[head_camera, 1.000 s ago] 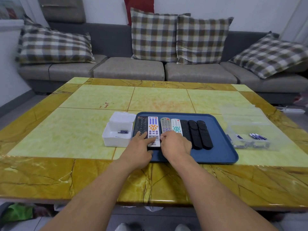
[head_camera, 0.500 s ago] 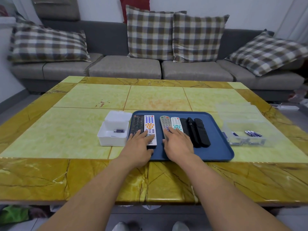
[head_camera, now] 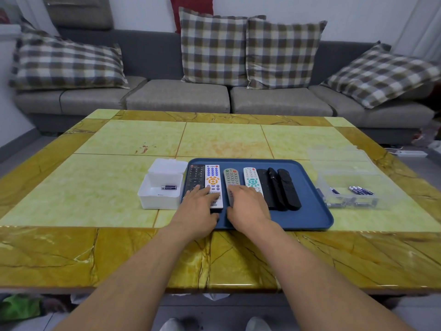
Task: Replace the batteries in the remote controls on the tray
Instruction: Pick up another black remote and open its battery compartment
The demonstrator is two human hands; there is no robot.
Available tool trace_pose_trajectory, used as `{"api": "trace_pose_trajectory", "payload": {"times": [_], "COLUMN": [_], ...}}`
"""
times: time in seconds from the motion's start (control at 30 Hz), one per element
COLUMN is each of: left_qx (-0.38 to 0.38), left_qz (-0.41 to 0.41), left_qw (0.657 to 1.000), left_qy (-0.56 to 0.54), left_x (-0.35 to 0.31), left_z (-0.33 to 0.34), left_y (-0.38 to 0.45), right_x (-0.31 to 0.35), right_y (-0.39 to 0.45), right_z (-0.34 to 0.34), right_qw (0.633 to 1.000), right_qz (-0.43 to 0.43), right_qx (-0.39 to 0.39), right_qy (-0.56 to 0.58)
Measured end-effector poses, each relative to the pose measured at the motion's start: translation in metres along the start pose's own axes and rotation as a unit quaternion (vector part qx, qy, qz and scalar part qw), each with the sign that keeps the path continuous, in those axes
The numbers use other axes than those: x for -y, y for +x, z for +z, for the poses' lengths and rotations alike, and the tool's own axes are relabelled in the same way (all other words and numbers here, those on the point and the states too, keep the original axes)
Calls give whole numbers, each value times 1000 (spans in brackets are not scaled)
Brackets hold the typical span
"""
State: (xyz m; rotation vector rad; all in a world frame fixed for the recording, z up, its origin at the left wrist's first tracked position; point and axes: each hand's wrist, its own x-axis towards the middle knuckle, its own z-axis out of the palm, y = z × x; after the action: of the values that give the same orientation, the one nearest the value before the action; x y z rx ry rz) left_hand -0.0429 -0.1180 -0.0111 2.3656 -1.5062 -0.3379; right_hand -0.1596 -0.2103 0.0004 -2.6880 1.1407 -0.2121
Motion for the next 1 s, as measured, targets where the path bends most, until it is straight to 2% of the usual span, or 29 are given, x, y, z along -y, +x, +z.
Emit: {"api": "trace_pose_trajectory", "payload": {"times": [0.1,0.43,0.6,0.8,0.9,1.0], "left_qx": [-2,-2,-5,-20,-37,-56], "left_qz": [2,4,5,6,15,26], "left_qw": [1000,1000,1000,1000,999,997], "left_qy": [-4,-4,1,-17,-37,-50], "left_x": [1,1,-1,-2,-4,-7], "left_z": [0,-1,-1,-2,-1,-1], "left_y": [0,0,0,0,1,2], "right_x": [7,5,2,-17,-38,-52], "right_y": [-1,0,2,5,10,13], "right_z": [-1,-1,-6,-13,-15,-10], "right_qw": [1000,995,987,955,926,901], "right_qz": [11,56,75,114,188,246], "right_qx": [6,-3,-67,-190,-214,-204], "right_qy": [-9,79,122,198,246,293]}}
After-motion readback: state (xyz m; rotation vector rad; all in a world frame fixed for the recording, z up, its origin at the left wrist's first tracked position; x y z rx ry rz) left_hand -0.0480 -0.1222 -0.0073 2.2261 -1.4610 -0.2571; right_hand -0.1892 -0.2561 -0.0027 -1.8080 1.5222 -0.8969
